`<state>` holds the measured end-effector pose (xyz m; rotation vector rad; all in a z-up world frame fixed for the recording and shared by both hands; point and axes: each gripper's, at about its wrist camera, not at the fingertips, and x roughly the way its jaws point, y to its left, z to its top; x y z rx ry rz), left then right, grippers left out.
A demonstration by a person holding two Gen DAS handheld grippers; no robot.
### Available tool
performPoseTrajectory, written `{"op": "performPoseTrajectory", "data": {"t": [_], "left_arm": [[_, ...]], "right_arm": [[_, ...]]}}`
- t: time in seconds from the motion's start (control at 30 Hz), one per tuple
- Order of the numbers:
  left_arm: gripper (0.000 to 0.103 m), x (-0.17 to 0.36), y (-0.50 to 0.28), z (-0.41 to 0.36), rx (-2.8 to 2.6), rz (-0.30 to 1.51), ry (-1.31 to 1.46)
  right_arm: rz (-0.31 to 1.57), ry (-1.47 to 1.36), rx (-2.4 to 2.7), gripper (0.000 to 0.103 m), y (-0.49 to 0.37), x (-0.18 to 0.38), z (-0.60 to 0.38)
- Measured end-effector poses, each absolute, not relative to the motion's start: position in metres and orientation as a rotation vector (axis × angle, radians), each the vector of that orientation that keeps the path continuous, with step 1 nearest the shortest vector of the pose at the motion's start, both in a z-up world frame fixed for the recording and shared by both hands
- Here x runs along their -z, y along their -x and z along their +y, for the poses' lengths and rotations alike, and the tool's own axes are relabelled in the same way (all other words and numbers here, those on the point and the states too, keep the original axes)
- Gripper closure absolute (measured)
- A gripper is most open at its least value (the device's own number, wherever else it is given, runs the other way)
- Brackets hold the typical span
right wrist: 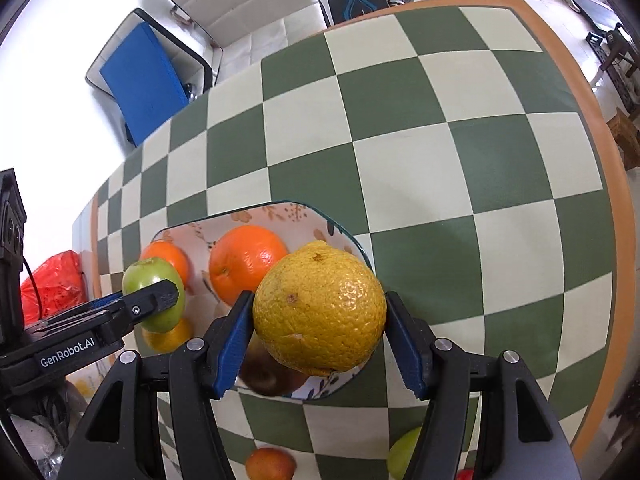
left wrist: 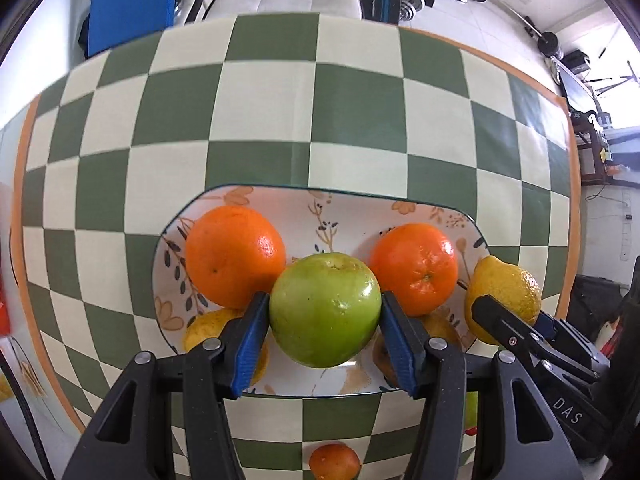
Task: Organize fruits
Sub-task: 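Carry the yellow orange and green apple onto the plate and open both tools, then lift both tools away from the plate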
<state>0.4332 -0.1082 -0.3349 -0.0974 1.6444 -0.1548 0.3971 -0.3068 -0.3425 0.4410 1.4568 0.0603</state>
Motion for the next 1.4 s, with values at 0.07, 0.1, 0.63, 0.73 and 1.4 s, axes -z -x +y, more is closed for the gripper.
{"op": "performPoseTrajectory", "data": {"t": [0.07, 0.1, 0.63, 0.73, 1.4], "left_arm": [[0.049, 0.339, -0.433, -0.104, 0.149, 1.657, 0.134], [0.046, 0.339, -0.432, -0.102, 0.146, 1.648, 0.143], [0.007, 0.308, -0.404, -0.076, 0.022, 1.527, 0.059], [0.007, 0.301, -0.388, -0.067, 0.002, 1.503, 0.035], [0.007, 0.205, -0.265, -0.055, 0.055, 1.244, -0.031]], "right_arm": [[1.477, -0.452, -0.064, 0.036, -0.401, 0.351, -0.307], [1.483, -0.457, -0.062, 0.036, -0.402, 0.354, -0.307], [1.476, -0.255, -0.015, 0.008, -0.381, 0.327, -0.288], [1.445, -0.198, -0.004, 0.008, -0.370, 0.313, -0.278], [1.237, -0.104, 0.046, 0.008, -0.259, 0.215, -0.254]]}}
